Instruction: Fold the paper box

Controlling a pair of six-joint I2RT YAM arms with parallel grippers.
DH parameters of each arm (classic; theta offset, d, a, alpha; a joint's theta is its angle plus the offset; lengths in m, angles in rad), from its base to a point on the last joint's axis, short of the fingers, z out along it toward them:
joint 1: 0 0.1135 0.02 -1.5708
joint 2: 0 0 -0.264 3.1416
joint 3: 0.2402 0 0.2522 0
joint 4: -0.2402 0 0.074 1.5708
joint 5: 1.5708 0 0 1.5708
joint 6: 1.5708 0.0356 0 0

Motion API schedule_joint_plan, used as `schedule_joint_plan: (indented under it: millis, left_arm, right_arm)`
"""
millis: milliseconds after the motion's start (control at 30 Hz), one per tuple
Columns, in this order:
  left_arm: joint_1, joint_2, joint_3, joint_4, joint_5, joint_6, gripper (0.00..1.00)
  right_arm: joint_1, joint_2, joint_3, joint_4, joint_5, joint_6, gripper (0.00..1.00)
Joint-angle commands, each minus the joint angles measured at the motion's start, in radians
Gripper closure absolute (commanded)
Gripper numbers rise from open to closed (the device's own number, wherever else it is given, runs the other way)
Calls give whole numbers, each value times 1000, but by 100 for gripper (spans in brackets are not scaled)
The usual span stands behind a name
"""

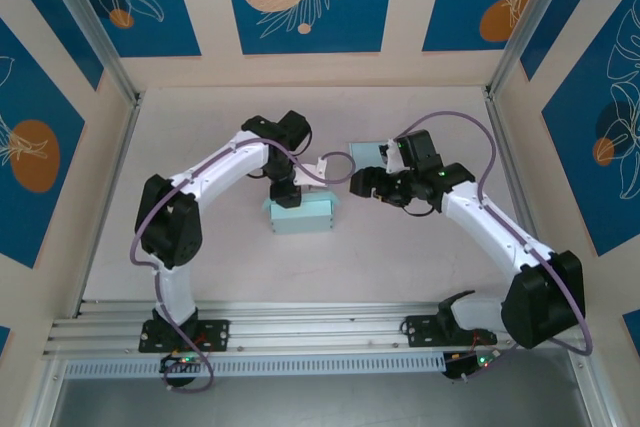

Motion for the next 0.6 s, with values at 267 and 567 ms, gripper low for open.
schedule_joint_plan:
  millis: [267, 567]
  left_arm:
    - [11, -130, -42, 116, 110, 15, 19]
    - [46, -423, -267, 435, 9, -325, 20]
  right_arm:
    - [40, -5, 14, 83, 52, -86, 29]
    - [102, -39, 67, -20, 185, -113, 37]
